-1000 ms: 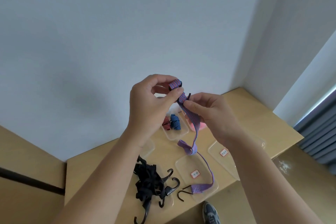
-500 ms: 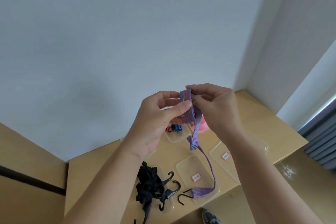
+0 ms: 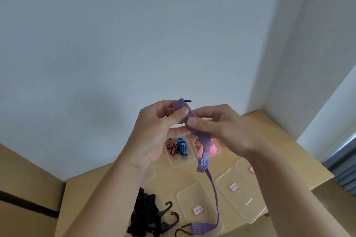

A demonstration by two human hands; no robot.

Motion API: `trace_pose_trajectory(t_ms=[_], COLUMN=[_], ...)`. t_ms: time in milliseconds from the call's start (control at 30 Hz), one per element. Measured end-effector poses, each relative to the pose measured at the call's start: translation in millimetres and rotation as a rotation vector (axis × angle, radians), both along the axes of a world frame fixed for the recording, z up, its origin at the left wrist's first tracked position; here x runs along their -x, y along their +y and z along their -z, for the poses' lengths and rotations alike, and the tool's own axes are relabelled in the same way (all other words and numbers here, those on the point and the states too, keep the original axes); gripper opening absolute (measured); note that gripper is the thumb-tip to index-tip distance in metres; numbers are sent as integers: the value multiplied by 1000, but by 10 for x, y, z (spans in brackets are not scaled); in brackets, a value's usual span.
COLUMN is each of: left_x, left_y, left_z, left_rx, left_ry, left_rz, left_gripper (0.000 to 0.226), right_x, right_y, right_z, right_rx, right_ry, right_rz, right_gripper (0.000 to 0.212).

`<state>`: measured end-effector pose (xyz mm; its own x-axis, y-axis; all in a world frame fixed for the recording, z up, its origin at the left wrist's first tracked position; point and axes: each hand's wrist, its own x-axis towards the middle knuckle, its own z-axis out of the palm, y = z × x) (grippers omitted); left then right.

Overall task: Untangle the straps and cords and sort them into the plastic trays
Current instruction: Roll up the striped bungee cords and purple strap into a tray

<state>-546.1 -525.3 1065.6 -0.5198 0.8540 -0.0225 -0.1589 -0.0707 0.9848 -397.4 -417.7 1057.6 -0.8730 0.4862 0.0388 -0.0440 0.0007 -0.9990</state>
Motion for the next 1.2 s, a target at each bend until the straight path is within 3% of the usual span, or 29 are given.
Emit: trace_pose_trajectory(t_ms=[133,267,433,767,967,1033,1133,1200], left_x=[-19,-62,-79,-242,-137,-69,45,107], left_y=[108,136,99,224,196,161,121,112], left_z=[33,71,83,87,50,4,-48,-54], left_rx=[-36,-106,-106,-226,-205,-163,-36,62], left_ry=[102,86,295,-36,75,65,17,20], left_rz=[-85,-115,-166,-353,-351,-321,-253,-210], left_gripper=[21,25,31,19,16,16,36,28], right_x=[-60,-60,-25,184,252,270,272,279], right_y=[151,282,365,323,426,453,492,509], right_z=[29,20,22,-1,-4,5,-11,-20], right_rx=[-13,-54,-117,186,370,346,239,144], right_ry=[-53,-45,-41,117,123,119,94,77], right_rz=[-26,-20,-6,66,-51,-36,-2,14], right_gripper=[13,11,15,26,30,26,23,23])
